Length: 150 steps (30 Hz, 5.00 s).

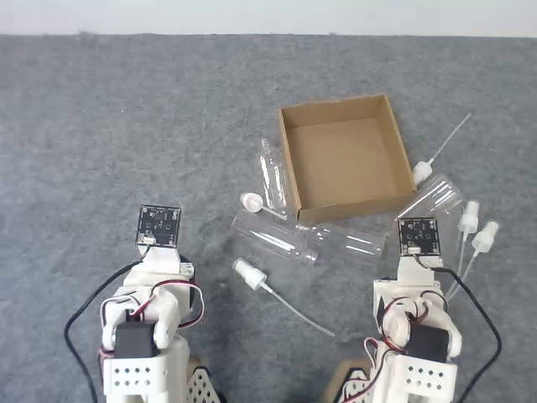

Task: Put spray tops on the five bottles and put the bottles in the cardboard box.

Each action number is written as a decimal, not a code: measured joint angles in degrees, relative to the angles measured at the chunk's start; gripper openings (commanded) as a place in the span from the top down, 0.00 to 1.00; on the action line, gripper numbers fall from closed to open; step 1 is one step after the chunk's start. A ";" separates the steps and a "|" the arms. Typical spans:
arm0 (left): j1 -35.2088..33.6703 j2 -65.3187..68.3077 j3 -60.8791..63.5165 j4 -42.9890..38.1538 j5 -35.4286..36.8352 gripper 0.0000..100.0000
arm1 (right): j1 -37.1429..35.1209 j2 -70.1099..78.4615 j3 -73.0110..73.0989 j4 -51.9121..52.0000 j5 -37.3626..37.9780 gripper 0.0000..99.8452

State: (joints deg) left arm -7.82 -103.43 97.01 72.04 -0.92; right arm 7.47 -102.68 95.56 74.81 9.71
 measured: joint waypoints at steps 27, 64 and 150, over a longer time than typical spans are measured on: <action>0.00 0.00 0.00 0.00 0.00 0.99 | 0.00 0.00 0.00 0.00 0.00 0.97; 0.00 0.00 0.00 0.00 0.00 0.99 | 0.00 0.00 0.00 0.00 0.00 0.97; 0.00 0.00 0.00 0.00 0.00 0.99 | 23.47 100.57 -83.16 -4.13 13.10 0.99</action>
State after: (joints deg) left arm -7.82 -103.43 97.01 72.04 -0.92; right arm 30.95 -2.11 12.40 70.68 22.81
